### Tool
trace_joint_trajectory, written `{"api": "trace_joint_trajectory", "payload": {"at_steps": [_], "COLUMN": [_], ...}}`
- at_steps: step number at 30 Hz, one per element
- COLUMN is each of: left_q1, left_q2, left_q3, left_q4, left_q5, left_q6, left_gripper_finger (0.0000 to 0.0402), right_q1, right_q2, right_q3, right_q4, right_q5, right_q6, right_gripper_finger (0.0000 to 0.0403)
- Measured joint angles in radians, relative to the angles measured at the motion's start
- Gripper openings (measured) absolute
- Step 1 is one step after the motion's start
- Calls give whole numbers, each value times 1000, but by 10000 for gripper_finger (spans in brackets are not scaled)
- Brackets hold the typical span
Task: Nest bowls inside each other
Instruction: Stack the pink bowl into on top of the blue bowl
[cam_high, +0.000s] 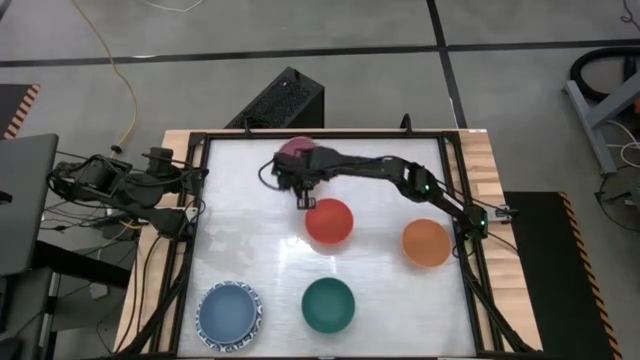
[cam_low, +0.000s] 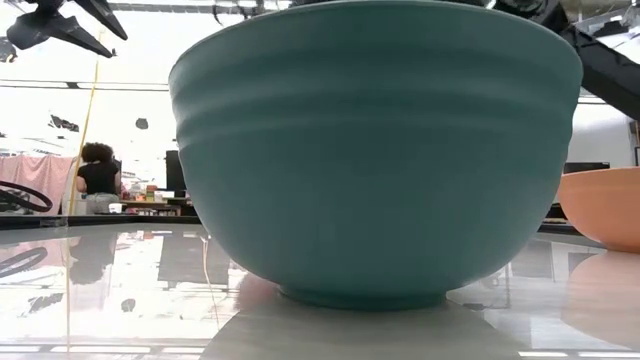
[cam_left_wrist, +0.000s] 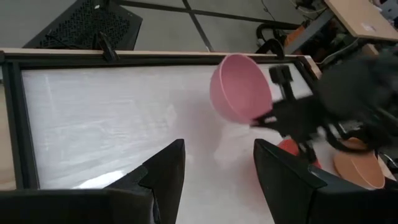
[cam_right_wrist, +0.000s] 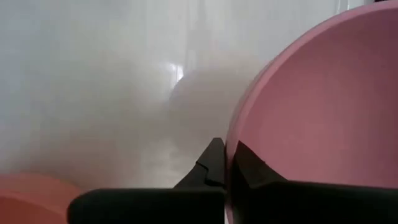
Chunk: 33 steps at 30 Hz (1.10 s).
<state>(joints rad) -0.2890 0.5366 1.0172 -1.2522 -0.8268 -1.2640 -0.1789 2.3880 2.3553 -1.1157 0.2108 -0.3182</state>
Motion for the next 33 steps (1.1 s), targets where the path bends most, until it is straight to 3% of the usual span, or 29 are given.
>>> {"api": "trace_joint_trajectory", "payload": {"at_steps": [8,14,23,33], "left_q1": [0,0,0,0], "left_q2": [0,0,0,0], "left_q3": [0,0,0,0], "left_q4": [0,1,1,1], "left_q5": [-3,-20,-36,-37], "left_q6": [-4,-13,-31,-57], "left_gripper_finger": [180,180,180,180], "right_q1": [139,240,346,411], "right_q2": [-47,-69,-72,-70], "right_q3": [0,0,0,0], "right_q4": [160,263,480,606], "right_q5": [0,-60,-227,-499], "right_q6": [-267,-477,-627,-714], "right_gripper_finger": [9,9,9,9]}}
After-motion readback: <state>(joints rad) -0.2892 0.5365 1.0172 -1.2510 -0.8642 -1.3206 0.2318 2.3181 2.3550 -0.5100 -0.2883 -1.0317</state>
